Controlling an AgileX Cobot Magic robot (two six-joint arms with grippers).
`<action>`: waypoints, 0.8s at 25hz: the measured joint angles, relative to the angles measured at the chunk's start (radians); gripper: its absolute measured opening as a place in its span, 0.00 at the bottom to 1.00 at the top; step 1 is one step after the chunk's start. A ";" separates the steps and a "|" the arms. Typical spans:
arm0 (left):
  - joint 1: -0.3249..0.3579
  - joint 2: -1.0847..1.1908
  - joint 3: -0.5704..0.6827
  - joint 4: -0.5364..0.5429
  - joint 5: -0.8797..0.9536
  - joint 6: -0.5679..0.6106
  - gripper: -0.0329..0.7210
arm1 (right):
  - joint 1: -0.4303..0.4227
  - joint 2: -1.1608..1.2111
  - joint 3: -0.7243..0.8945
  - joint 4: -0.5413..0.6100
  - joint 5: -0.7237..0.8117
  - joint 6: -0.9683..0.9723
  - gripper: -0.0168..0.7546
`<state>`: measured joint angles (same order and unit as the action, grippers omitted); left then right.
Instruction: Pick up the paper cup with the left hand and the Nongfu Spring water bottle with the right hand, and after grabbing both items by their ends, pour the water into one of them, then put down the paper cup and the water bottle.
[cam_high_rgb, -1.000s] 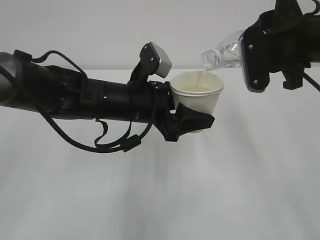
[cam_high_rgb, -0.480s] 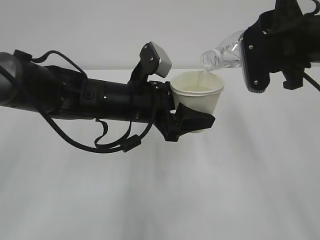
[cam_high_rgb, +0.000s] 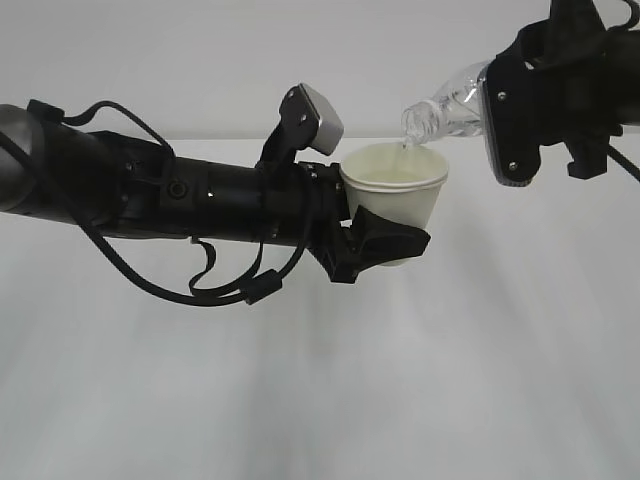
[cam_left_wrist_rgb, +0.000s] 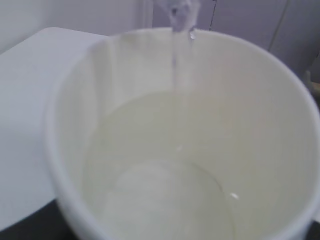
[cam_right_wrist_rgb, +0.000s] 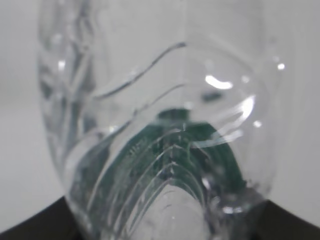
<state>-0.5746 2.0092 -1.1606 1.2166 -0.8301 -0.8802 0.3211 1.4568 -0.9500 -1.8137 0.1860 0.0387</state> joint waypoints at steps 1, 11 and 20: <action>0.000 0.000 0.000 0.000 0.000 0.000 0.62 | 0.000 0.000 0.000 0.000 0.000 0.000 0.53; 0.000 0.000 0.000 0.000 0.000 0.000 0.62 | 0.000 0.000 0.000 0.000 0.000 -0.002 0.53; 0.000 0.000 0.000 0.000 0.000 0.000 0.62 | 0.000 0.000 0.000 0.000 -0.002 0.085 0.52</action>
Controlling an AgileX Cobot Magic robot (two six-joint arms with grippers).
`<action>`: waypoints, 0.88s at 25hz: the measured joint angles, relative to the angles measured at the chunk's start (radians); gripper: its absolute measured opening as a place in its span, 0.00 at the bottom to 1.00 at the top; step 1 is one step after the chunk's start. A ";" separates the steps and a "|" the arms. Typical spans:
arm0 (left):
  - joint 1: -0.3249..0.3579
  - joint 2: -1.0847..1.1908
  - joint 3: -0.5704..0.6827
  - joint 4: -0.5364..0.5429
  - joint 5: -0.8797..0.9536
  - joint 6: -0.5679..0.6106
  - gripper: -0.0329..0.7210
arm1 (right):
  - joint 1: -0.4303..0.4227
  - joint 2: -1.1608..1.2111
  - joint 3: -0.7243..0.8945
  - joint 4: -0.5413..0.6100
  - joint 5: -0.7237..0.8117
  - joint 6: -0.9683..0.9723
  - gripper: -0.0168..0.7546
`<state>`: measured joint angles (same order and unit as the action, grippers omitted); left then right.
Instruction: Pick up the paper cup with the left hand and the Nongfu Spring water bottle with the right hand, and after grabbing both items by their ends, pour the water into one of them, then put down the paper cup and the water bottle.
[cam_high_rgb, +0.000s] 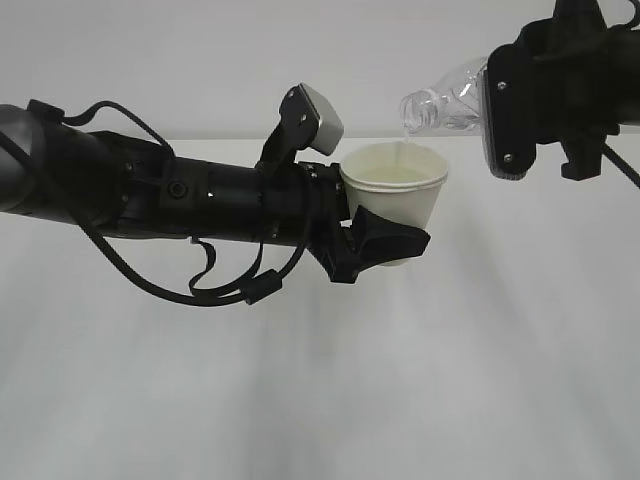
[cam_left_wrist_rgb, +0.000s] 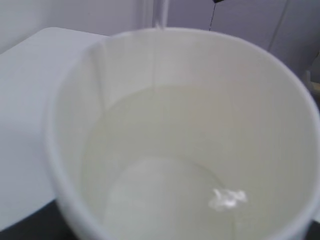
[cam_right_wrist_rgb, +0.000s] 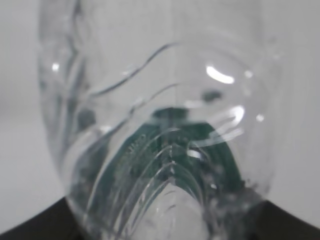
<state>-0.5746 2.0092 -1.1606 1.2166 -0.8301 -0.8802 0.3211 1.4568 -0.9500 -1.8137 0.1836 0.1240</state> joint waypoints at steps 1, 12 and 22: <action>0.000 0.000 0.000 0.000 0.000 0.000 0.62 | 0.000 0.000 0.000 0.000 -0.005 0.008 0.52; 0.000 0.000 0.000 -0.025 0.000 0.016 0.62 | 0.000 0.000 0.000 0.000 -0.042 0.108 0.51; 0.000 0.000 0.000 -0.041 0.014 0.024 0.62 | 0.000 0.000 0.000 0.000 -0.044 0.309 0.51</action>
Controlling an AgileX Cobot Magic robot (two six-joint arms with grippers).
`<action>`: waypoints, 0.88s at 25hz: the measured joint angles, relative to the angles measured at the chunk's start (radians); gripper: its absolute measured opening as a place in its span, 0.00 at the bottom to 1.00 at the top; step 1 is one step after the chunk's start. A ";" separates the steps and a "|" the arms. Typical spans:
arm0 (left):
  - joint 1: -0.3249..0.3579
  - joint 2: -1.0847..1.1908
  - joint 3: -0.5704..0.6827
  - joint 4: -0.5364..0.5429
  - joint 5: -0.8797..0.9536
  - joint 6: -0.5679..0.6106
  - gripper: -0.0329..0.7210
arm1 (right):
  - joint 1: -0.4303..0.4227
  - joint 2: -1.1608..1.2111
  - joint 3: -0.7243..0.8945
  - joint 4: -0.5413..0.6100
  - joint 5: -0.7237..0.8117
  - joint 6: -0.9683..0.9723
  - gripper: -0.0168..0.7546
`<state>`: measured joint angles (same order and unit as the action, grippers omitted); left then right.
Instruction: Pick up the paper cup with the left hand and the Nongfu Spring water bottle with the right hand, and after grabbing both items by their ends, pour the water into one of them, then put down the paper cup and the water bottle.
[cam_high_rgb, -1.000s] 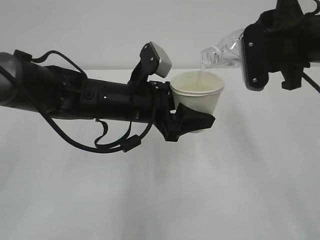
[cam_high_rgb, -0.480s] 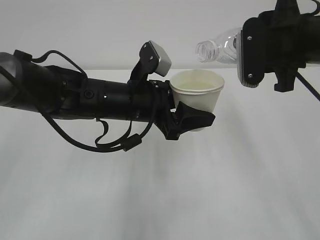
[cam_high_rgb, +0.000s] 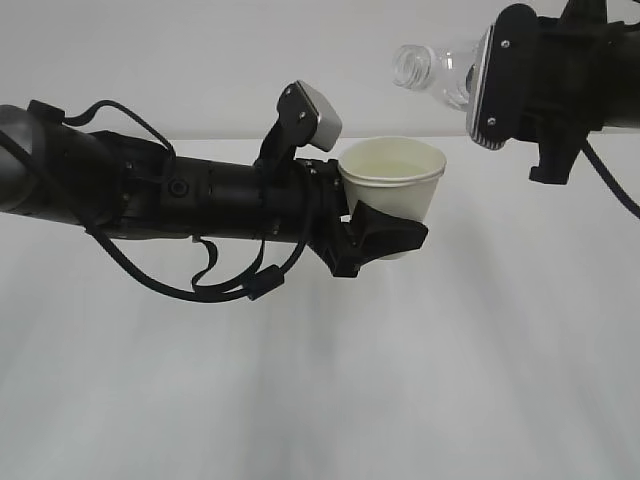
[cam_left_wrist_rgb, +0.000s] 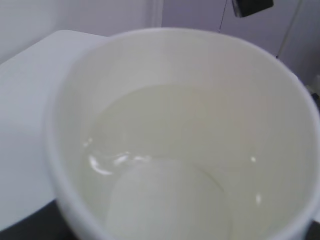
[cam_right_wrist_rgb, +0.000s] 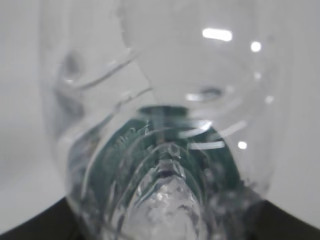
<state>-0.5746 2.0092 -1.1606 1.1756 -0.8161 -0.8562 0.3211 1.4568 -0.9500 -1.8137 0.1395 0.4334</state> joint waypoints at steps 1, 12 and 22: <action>0.000 0.000 0.000 0.000 0.000 0.002 0.62 | 0.000 0.000 0.000 0.000 -0.005 0.023 0.51; 0.000 0.000 0.000 -0.008 0.000 0.002 0.62 | 0.000 -0.013 0.000 0.000 -0.009 0.397 0.51; 0.000 0.000 0.000 -0.011 0.004 0.002 0.62 | 0.000 -0.022 0.000 -0.002 -0.009 0.635 0.51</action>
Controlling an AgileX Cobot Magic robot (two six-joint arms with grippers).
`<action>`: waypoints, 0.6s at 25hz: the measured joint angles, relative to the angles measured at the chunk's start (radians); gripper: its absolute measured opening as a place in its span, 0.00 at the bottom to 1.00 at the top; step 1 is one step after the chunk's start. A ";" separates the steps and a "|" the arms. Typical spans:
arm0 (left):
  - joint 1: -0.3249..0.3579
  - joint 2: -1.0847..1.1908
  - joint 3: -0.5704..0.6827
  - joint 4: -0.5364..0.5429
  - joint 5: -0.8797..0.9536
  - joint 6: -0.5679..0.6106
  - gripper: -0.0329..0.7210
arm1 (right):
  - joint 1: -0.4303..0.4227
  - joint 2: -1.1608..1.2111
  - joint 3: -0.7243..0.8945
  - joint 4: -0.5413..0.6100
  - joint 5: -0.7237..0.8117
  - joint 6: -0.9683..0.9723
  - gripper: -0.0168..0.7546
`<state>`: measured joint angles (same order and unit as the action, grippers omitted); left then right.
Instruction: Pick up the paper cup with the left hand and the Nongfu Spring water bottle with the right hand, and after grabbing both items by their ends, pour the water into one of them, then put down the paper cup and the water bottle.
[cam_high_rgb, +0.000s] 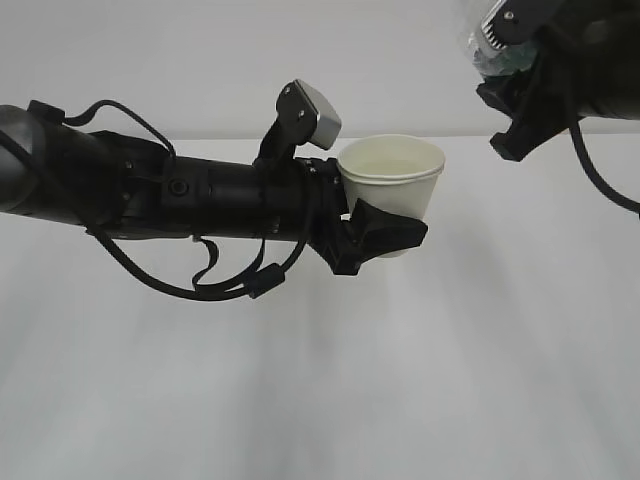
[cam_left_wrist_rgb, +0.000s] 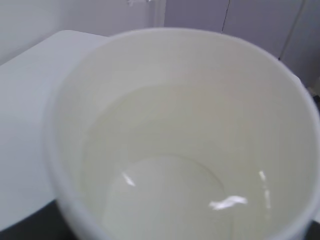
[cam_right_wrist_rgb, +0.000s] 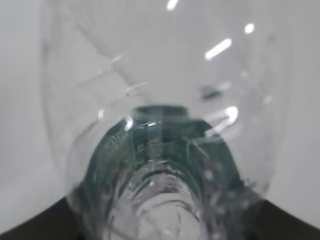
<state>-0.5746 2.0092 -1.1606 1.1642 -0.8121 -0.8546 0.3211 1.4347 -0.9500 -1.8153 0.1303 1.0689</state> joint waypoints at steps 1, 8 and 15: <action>0.000 0.000 0.000 -0.002 0.000 0.000 0.62 | 0.000 0.000 0.000 0.000 0.000 0.024 0.51; 0.017 0.000 0.000 -0.010 0.005 0.000 0.62 | 0.000 0.000 0.000 0.000 0.000 0.121 0.51; 0.077 0.000 0.000 -0.038 0.007 0.000 0.62 | 0.000 0.000 0.000 0.000 0.000 0.111 0.51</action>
<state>-0.4972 2.0092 -1.1606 1.1261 -0.8049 -0.8546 0.3211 1.4347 -0.9500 -1.8153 0.1303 1.1799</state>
